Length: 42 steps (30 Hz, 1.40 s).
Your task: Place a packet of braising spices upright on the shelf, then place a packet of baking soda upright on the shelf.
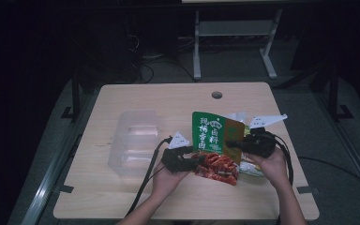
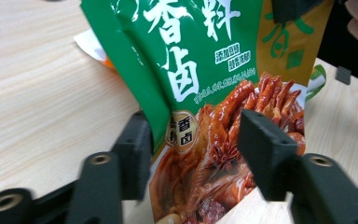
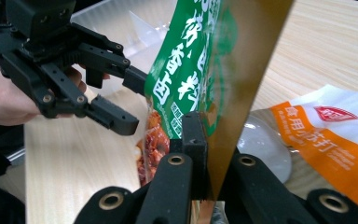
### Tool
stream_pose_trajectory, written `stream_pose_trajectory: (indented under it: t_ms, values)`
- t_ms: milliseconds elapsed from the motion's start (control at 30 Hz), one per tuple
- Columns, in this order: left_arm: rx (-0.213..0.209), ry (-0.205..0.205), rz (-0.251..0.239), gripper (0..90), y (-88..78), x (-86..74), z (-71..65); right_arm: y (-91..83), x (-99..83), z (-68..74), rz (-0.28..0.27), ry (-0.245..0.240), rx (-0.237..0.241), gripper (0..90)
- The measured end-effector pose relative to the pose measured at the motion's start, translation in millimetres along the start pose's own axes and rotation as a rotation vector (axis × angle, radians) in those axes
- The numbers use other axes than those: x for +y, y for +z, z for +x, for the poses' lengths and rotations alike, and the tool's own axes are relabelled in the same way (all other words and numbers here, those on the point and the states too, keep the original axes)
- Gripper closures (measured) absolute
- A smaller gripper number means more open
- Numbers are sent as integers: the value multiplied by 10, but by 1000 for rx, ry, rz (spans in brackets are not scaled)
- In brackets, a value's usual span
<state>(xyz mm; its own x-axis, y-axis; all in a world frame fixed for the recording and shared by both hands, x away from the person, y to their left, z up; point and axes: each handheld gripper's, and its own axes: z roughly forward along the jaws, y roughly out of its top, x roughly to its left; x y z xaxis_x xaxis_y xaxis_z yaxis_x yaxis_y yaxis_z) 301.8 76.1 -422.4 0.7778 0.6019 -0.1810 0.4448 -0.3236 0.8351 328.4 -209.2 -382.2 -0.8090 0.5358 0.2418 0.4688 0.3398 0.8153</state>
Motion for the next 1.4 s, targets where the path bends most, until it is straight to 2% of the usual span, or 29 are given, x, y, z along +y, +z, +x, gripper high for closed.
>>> stream_pose_trajectory:
  t_ms: [33,133,167,267,300,400,500,667,833,1000,1033,1400]
  values:
    - [11,30,2,393,-42,-2,-47,-26,5,48,-9,-2,8,895]
    - [15,54,5,357,-95,-19,-93,-61,13,99,-19,-11,11,896]
    - [17,89,25,357,-142,-38,-117,-99,18,147,-32,-13,10,898]
    - [12,94,35,331,-173,-64,-130,-128,27,186,-47,-14,13,897]
    - [17,110,34,323,-212,-91,-126,-152,56,235,-45,-23,12,898]
    - [5,103,25,318,-254,-126,-129,-170,90,298,-42,-37,5,898]
    - [-7,116,26,306,-328,-209,-147,-152,153,386,-40,-59,0,898]
    - [-36,134,18,302,-400,-276,-162,-114,196,404,-39,-61,2,899]
    - [-54,177,23,282,-489,-328,-156,-99,280,416,-62,-53,13,899]
    - [-67,185,36,260,-547,-384,-145,-83,357,411,-73,-55,12,899]
    - [-79,164,36,256,-580,-413,-138,-63,403,409,-74,-59,4,899]
    - [-73,197,33,233,-728,-471,-101,65,667,464,-49,-94,-1,899]
